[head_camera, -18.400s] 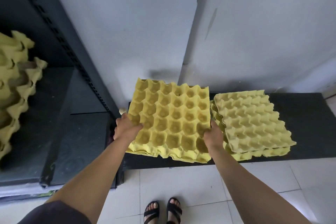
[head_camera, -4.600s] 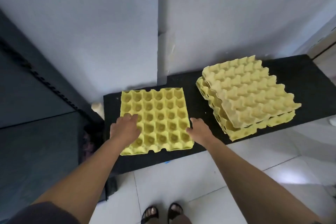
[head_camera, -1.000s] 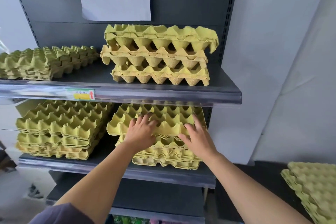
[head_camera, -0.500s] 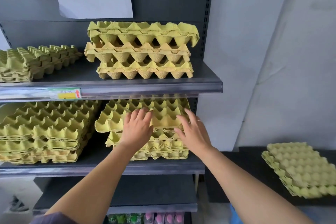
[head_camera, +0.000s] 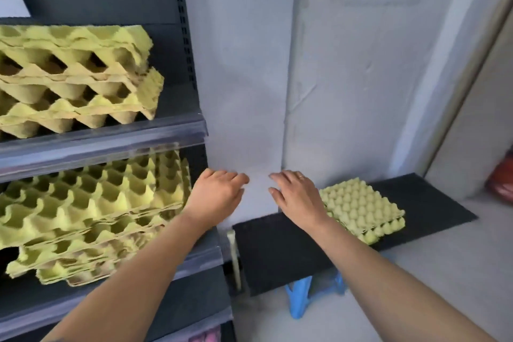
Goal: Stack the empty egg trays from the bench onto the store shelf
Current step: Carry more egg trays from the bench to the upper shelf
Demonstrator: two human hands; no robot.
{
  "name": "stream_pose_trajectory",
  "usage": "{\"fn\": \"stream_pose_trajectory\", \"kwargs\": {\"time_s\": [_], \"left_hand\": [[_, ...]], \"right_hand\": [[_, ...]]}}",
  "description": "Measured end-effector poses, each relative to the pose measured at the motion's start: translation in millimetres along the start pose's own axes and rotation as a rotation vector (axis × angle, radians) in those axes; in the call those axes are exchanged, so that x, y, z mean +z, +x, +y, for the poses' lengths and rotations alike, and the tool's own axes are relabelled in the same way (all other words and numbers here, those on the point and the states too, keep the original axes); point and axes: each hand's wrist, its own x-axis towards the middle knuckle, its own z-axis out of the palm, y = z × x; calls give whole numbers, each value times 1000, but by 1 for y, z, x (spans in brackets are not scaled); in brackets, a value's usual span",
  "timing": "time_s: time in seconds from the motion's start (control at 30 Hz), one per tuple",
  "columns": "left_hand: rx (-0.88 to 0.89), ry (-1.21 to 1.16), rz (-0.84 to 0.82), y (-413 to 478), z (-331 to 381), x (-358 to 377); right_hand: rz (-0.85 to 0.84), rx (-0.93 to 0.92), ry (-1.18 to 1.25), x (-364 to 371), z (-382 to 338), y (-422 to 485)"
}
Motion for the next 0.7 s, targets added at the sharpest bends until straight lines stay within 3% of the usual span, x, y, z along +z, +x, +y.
{"fn": "stream_pose_trajectory", "kwargs": {"time_s": [0.3, 0.53, 0.7], "left_hand": [[121, -123, -285, 155, 143, 103], [198, -199, -452, 222, 211, 175], [229, -241, -547, 269, 237, 238]], "right_hand": [[-327, 302, -57, -29, 229, -55], [-541, 573, -17, -26, 355, -83], [-658, 650, -15, -6, 422, -89]]}}
